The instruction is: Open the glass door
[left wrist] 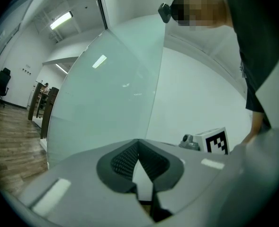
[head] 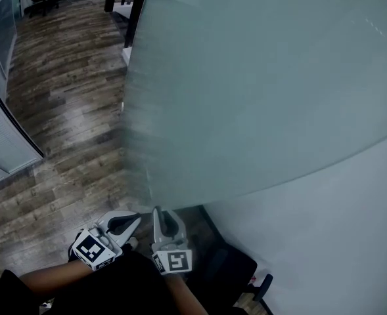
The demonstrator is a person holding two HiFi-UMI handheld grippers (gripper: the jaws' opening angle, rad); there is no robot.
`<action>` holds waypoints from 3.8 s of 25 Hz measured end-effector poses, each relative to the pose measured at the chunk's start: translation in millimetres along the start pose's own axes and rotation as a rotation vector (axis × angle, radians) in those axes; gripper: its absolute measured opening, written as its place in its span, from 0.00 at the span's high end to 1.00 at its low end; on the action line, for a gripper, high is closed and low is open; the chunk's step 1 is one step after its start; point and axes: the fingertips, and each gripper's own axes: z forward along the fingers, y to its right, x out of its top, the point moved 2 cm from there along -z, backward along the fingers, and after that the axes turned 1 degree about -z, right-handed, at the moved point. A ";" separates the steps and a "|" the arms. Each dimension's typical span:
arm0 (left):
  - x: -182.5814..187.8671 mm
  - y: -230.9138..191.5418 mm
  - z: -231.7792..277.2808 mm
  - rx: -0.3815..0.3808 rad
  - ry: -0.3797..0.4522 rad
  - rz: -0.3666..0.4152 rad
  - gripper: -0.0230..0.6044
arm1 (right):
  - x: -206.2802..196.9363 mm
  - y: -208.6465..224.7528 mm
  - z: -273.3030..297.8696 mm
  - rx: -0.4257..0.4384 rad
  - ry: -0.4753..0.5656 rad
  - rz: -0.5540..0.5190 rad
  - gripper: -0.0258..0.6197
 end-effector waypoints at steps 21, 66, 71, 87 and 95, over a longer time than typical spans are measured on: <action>-11.7 10.6 53.4 -0.111 -0.063 0.032 0.96 | -15.9 73.2 -7.2 -0.122 -0.005 0.087 0.88; -2.2 11.7 181.9 -0.196 -0.093 0.017 0.96 | -13.2 229.7 -25.1 -0.146 -0.001 0.035 0.86; -3.3 20.3 199.3 -0.154 -0.081 0.009 0.96 | -10.0 245.5 -20.9 -0.092 0.007 0.027 0.86; -7.7 27.4 242.0 0.012 -0.021 -0.032 0.96 | 0.0 298.5 -7.0 0.029 0.023 0.020 0.87; -11.5 23.5 252.7 0.041 -0.001 -0.019 0.96 | -6.4 321.7 2.0 0.043 0.024 0.018 0.87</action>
